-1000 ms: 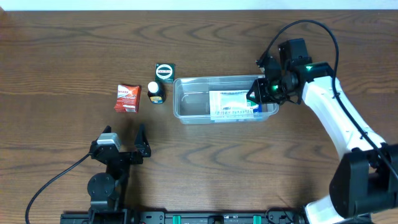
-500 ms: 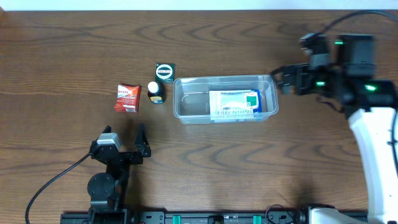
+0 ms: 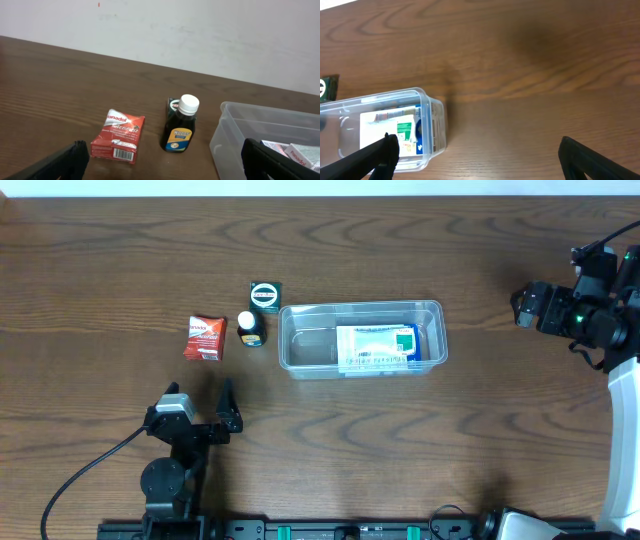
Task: Pack container
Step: 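Reach left gripper to the red Panadol sachet and grasp it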
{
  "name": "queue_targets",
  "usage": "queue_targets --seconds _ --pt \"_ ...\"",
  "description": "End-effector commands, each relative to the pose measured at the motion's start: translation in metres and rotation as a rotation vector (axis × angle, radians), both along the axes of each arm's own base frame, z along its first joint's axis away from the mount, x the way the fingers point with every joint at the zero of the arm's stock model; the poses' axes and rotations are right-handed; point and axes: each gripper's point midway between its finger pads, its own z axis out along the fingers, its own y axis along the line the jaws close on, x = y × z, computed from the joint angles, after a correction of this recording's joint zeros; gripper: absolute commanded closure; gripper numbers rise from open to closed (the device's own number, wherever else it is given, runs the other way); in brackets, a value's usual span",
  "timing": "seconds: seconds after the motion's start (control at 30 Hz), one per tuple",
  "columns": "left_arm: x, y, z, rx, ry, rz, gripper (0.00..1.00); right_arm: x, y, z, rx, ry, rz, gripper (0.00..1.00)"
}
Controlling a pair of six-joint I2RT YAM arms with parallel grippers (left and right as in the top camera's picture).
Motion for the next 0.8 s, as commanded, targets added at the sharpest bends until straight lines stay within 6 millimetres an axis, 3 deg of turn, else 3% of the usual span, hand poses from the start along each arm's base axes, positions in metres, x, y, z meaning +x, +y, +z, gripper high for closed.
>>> queue_targets --seconds 0.0,0.07,0.2,0.3,0.43,0.57,0.77 --pt "-0.002 -0.015 -0.013 -0.048 0.048 -0.083 0.02 0.001 -0.003 0.005 -0.002 -0.009 -0.017 0.01" --pt "-0.006 -0.027 -0.012 -0.071 0.077 -0.152 0.02 0.001 -0.003 0.005 -0.002 -0.009 -0.017 0.01" --pt "-0.012 -0.029 -0.017 -0.121 0.233 -0.15 0.02 0.001 -0.003 0.005 -0.002 -0.009 -0.017 0.01" --pt "-0.008 -0.029 -0.003 -0.124 0.316 -0.144 0.02 0.001 -0.003 0.005 -0.002 -0.009 -0.017 0.01" --pt "0.015 -0.019 0.023 -0.136 0.454 -0.101 0.02 0.001 -0.003 0.005 -0.002 -0.009 -0.017 0.01" --pt "0.04 0.001 0.033 -0.079 0.645 -0.067 0.02 0.001 -0.003 0.005 -0.002 -0.009 -0.017 0.01" --pt "0.084 0.025 0.022 0.085 0.845 -0.14 0.02 0.001 -0.003 0.005 -0.002 -0.009 -0.017 0.01"
